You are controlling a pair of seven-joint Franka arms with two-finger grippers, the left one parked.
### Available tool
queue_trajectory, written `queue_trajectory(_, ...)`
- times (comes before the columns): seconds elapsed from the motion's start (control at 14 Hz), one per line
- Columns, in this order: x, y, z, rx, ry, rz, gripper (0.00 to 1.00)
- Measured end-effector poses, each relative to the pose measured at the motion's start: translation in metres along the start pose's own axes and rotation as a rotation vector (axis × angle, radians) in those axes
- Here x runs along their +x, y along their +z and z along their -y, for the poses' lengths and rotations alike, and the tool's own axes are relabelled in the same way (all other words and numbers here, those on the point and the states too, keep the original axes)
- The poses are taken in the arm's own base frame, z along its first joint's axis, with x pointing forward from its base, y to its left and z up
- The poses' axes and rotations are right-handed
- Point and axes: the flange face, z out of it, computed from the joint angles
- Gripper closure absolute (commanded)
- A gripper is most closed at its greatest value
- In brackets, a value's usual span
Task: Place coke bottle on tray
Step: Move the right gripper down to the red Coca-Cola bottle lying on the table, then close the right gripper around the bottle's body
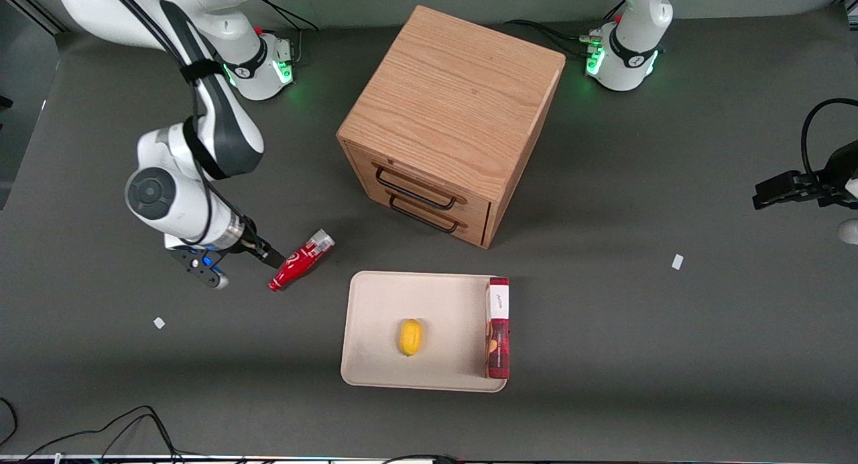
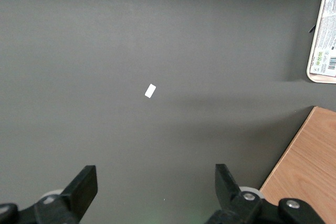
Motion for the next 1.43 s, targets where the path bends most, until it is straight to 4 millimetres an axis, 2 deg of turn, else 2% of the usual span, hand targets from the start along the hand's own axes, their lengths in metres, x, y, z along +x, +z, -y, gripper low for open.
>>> queue_trajectory(0.21,-0.011,0.051,0.002,0.003,0.029,0.001,0.0)
queue_trajectory(0.43,-0.014,0.09,0.0,0.015,0.052,-0.003,0.0)
queue_trajectory(0.57,-0.017,0.109,0.001,0.018,0.057,-0.003,0.0)
queue_trajectory(0.79,-0.02,0.123,0.002,0.019,0.057,-0.002,0.06)
queue_trajectory(0.93,-0.019,0.129,0.002,0.027,0.059,-0.006,0.23)
queue_trajectory(1.0,-0.019,0.131,0.002,0.032,0.059,-0.009,0.37)
queue_trajectory(1.14,-0.019,0.136,0.002,0.037,0.06,-0.012,0.8)
queue_trajectory(1.21,-0.019,0.136,0.002,0.04,0.06,-0.014,0.94)
queue_trajectory(1.29,-0.02,0.135,0.002,0.041,0.06,-0.015,1.0)
queue_trajectory(1.43,-0.019,0.135,0.002,0.041,0.06,-0.015,1.0)
